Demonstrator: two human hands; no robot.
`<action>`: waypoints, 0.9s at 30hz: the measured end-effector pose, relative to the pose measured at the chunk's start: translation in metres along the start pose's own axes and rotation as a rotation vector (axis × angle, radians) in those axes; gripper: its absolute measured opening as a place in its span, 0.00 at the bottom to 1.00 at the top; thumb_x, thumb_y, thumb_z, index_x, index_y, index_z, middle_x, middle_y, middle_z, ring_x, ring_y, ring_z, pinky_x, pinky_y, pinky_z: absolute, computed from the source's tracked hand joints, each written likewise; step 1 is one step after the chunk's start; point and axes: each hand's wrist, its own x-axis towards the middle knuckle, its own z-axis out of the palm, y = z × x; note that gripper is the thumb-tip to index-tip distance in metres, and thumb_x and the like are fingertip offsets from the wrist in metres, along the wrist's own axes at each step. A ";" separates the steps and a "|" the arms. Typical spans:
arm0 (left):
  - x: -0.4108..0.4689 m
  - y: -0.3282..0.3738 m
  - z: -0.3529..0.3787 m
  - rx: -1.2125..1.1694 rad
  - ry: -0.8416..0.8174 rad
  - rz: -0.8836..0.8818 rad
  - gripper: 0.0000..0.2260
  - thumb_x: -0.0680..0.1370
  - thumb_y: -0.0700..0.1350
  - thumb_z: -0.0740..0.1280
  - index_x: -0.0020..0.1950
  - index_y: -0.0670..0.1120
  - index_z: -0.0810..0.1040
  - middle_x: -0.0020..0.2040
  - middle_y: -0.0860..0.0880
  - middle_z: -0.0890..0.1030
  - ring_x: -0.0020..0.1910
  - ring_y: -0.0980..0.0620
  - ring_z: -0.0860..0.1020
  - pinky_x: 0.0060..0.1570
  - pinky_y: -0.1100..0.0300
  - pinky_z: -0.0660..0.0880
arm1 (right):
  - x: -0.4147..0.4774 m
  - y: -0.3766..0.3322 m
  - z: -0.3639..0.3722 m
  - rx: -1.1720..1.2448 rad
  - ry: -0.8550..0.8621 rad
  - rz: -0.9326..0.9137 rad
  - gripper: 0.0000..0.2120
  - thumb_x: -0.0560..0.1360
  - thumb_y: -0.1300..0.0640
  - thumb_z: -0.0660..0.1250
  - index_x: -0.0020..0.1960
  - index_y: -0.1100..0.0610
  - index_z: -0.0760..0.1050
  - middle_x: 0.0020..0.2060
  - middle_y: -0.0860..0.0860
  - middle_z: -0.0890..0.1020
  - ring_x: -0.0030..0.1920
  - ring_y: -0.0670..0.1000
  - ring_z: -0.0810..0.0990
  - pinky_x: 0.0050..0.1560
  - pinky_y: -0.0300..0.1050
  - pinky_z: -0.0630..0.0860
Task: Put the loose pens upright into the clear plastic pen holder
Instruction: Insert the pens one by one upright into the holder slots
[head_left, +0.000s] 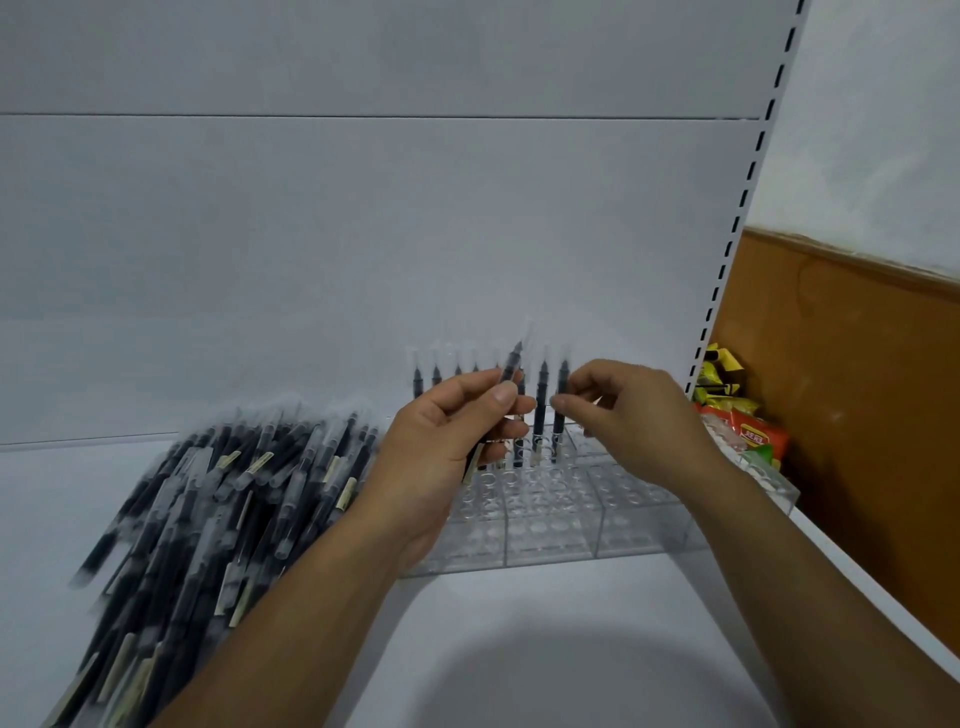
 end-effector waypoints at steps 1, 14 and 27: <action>0.000 0.000 0.000 0.007 -0.002 -0.001 0.17 0.70 0.50 0.71 0.58 0.47 0.80 0.49 0.48 0.86 0.43 0.57 0.83 0.38 0.68 0.76 | 0.000 0.000 0.002 -0.036 -0.039 0.002 0.04 0.75 0.45 0.70 0.45 0.44 0.77 0.36 0.38 0.80 0.38 0.42 0.79 0.41 0.42 0.74; -0.001 0.002 0.001 0.142 -0.035 -0.031 0.08 0.77 0.45 0.70 0.54 0.51 0.84 0.49 0.49 0.86 0.42 0.58 0.82 0.38 0.68 0.76 | -0.014 -0.026 -0.015 0.473 -0.100 -0.083 0.10 0.71 0.42 0.70 0.46 0.46 0.84 0.39 0.42 0.83 0.32 0.41 0.74 0.33 0.31 0.71; 0.001 0.006 0.010 0.398 -0.087 0.017 0.12 0.74 0.49 0.72 0.57 0.54 0.81 0.51 0.57 0.85 0.52 0.61 0.81 0.49 0.68 0.76 | -0.008 -0.021 -0.029 0.797 0.251 0.079 0.06 0.78 0.54 0.67 0.47 0.55 0.81 0.39 0.50 0.85 0.30 0.47 0.75 0.27 0.37 0.68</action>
